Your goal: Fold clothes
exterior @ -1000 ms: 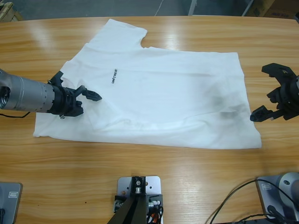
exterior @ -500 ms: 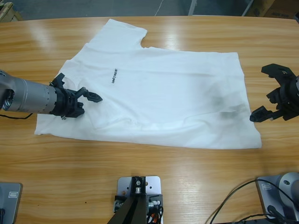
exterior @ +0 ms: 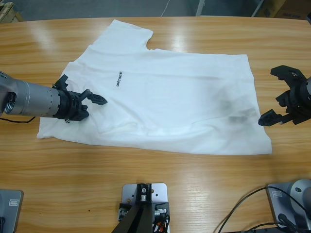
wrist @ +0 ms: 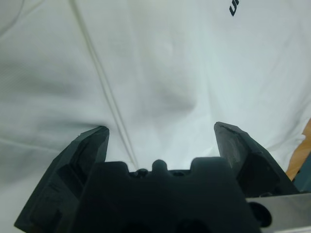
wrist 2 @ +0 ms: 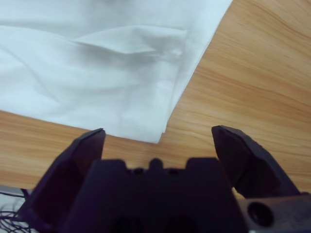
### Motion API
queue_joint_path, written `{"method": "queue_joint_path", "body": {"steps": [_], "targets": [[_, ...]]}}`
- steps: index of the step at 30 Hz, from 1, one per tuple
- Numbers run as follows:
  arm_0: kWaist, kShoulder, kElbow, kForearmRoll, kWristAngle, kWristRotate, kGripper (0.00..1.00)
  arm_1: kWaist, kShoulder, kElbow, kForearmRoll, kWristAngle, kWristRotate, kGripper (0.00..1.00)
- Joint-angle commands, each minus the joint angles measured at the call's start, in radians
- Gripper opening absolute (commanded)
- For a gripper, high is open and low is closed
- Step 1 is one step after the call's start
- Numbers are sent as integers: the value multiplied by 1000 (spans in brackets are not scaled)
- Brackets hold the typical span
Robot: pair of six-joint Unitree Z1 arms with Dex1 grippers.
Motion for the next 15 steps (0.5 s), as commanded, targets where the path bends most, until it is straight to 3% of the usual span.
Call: {"method": "queue_joint_path", "body": {"steps": [1,15], "targets": [[2,-36,78,51,17,-36,858,14,22,34,-10,10,15,895],[-13,-37,6,23,37,-21,858,14,9,42,-14,9,20,895]]}}
